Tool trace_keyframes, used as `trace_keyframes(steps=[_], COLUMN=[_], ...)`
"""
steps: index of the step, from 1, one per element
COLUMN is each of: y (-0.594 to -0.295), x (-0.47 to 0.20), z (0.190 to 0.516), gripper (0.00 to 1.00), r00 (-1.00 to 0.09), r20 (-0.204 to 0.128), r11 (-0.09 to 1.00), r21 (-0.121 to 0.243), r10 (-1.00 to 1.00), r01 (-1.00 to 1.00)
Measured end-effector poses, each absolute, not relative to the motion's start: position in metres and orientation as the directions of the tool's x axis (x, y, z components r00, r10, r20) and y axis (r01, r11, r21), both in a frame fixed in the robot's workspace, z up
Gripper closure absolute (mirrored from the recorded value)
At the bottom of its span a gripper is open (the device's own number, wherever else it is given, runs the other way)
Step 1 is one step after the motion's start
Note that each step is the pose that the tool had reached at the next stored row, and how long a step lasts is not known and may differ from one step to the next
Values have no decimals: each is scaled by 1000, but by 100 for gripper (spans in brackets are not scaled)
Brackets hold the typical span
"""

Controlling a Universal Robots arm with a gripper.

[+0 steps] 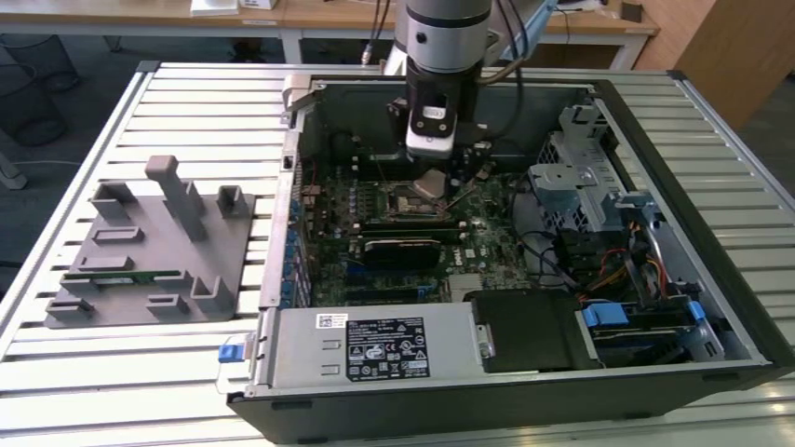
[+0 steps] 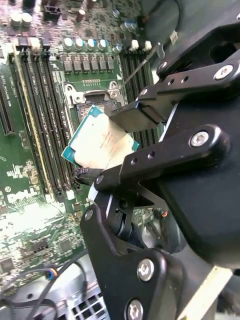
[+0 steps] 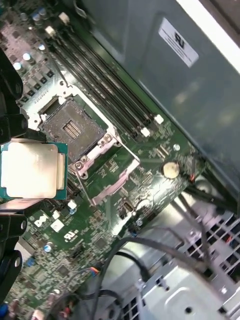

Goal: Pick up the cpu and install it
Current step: 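Place the cpu into insertion slot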

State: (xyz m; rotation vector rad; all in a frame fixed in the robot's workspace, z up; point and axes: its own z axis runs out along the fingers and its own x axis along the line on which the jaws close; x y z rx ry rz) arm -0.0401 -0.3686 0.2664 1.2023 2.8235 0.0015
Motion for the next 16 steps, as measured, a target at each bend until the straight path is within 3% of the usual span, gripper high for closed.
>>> trace_keyframes(steps=[16], y=[-369], x=[-40], z=[266], gripper=[47], r00=[-477], r20=[-68], r11=[479], r21=[28], r10=[877], r01=[877])
